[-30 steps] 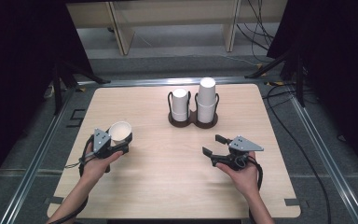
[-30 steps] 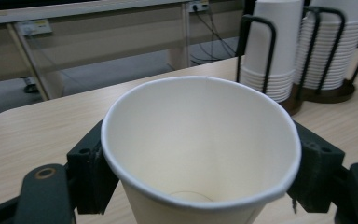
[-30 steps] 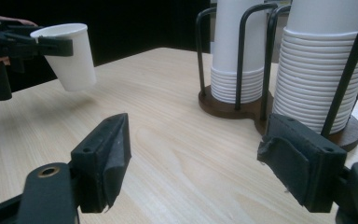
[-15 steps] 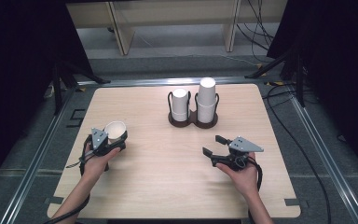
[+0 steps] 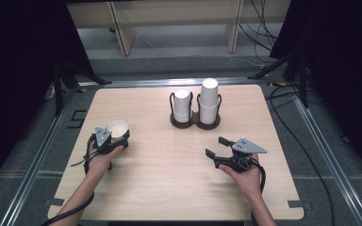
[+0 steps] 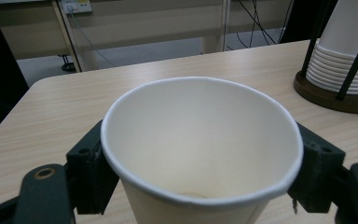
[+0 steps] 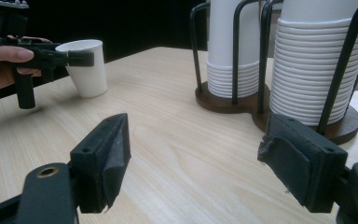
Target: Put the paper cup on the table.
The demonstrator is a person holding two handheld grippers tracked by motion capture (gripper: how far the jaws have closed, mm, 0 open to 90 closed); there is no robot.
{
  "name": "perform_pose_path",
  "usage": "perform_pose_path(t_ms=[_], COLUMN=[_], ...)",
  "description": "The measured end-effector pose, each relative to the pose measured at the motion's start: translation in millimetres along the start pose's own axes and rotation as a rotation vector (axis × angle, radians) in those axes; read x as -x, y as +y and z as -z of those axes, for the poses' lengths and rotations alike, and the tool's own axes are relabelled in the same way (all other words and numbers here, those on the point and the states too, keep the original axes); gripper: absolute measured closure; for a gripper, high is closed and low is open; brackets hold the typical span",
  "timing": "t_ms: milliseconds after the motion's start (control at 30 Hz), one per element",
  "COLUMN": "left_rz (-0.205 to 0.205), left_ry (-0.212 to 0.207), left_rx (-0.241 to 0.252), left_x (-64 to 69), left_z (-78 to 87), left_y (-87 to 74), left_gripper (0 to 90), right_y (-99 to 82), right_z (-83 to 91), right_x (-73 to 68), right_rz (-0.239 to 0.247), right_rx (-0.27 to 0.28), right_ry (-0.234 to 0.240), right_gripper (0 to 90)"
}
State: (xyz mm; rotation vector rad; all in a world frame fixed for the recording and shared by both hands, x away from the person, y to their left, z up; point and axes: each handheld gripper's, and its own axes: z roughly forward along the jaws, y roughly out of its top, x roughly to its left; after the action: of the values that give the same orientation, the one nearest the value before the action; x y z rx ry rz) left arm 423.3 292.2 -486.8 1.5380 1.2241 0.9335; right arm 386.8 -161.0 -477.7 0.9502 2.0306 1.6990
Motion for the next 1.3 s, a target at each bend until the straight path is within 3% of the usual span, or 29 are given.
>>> perform_pose_path(t_ms=[100,133,333,367,467,533,800,867,967,1300], left_rz=[-0.001,0.001,-0.003,0.013,0.006,0.006,0.006,0.0,0.0,0.01], left_ry=[0.002,0.003,0.006,0.008,0.007,0.002,0.001,0.005,-0.002,-0.017], left_rx=[0.0,0.002,-0.009,-0.008,-0.019,-0.023,-0.03,-0.03,-0.031,-0.013], left_x=[-0.2,-0.3,-1.9,-1.5,-3.1,-3.6,-4.8,-5.1,-5.0,-4.8], left_z=[-0.7,-1.3,-1.9,-2.8,-2.9,-2.6,2.2,5.7,13.2,41.0], left_y=[-0.2,-0.2,-0.2,-1.2,-1.8,-2.3,-5.0,-5.6,-6.6,-14.3], left_gripper=[22.4,22.4,20.7,20.3,16.0,13.9,2.4,0.7,0.0,0.0], right_y=[0.0,0.4,0.1,-0.1,-0.8,-1.0,-2.4,-2.8,-2.7,-2.5], right_z=[-0.5,0.0,-0.5,-0.6,0.4,0.8,1.0,0.2,2.5,3.6], right_x=[0.1,0.6,0.4,0.3,-0.8,0.1,1.8,4.4,3.1,6.7], right_rz=[0.004,0.028,0.029,0.025,-0.013,0.01,-0.005,0.015,-0.014,-0.002], right_rx=[-0.002,0.001,0.001,0.004,-0.013,-0.009,-0.009,-0.006,0.0,0.02], right_ry=[0.003,-0.014,-0.022,-0.019,-0.004,-0.016,-0.008,-0.019,-0.019,-0.023], right_gripper=[23.5,23.5,23.4,23.4,23.3,23.2,22.7,22.6,22.4,22.1])
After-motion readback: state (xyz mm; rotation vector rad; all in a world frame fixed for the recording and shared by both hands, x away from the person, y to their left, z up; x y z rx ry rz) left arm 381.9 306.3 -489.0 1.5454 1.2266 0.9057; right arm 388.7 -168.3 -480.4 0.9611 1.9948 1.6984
